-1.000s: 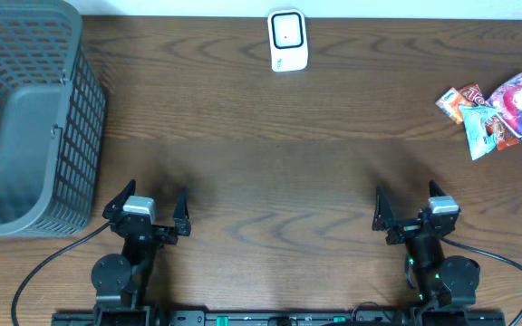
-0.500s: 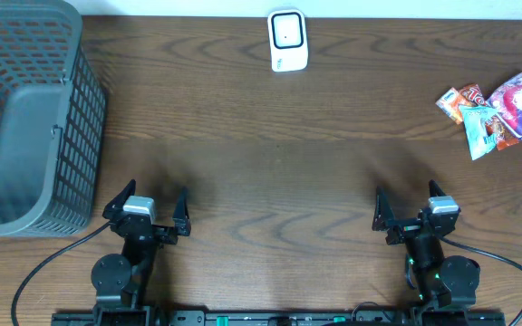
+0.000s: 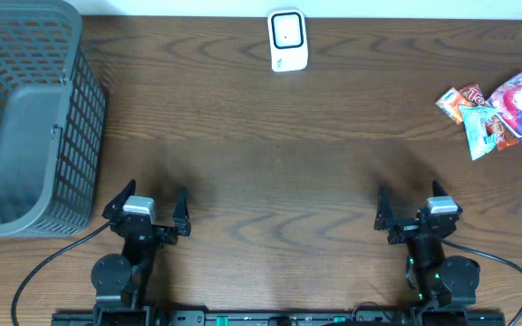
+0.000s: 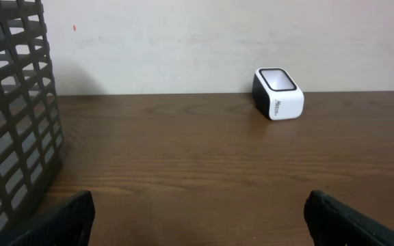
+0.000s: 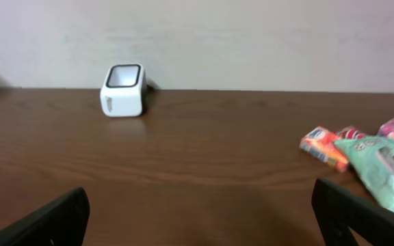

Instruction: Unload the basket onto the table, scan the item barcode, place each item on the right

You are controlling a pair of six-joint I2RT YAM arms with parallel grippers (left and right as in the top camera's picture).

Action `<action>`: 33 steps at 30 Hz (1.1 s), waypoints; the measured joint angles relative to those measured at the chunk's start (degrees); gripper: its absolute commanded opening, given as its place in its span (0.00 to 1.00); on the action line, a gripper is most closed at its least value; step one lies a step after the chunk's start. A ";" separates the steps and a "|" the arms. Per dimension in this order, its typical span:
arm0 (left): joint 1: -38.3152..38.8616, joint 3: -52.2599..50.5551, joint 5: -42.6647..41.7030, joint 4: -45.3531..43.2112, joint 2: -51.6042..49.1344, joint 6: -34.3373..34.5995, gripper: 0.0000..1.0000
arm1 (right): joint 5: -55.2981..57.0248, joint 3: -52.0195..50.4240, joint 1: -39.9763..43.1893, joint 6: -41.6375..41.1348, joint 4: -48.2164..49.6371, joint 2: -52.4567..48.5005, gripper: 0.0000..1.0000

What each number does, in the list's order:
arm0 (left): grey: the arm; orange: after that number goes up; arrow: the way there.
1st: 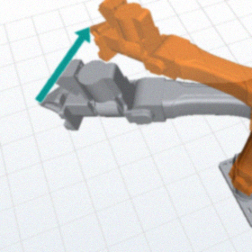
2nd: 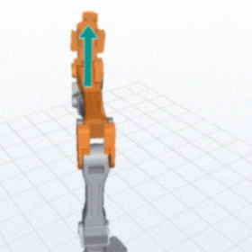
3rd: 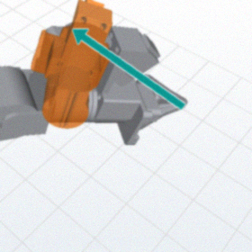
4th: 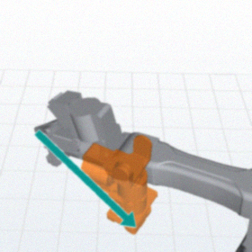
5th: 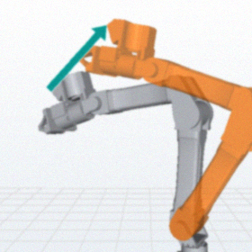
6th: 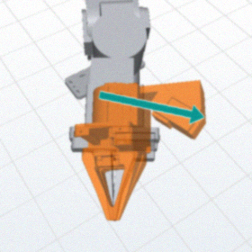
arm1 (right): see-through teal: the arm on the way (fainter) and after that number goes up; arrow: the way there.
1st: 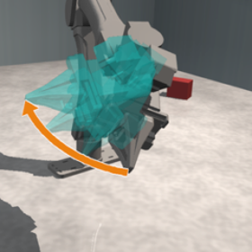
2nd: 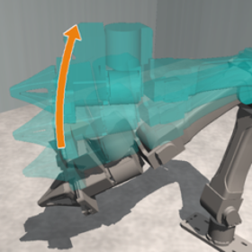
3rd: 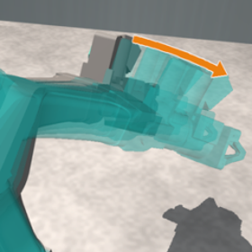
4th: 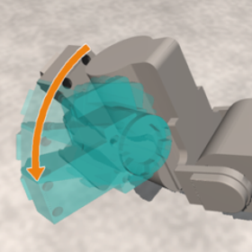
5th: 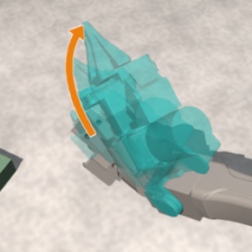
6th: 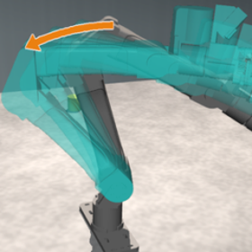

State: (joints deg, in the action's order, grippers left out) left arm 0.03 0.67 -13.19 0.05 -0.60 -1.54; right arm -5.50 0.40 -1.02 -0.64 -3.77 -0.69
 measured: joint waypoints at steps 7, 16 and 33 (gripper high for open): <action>0.00 0.00 0.00 0.00 0.00 0.00 0.98 | 0.22 0.00 0.02 1.75 -0.07 0.00 0.99; 0.00 0.00 0.02 0.00 0.00 0.00 0.98 | 0.28 0.00 0.02 0.00 -0.04 0.00 0.99; 0.00 0.00 0.02 0.00 0.00 0.00 0.98 | 0.22 0.00 0.02 -0.20 -0.02 0.00 0.99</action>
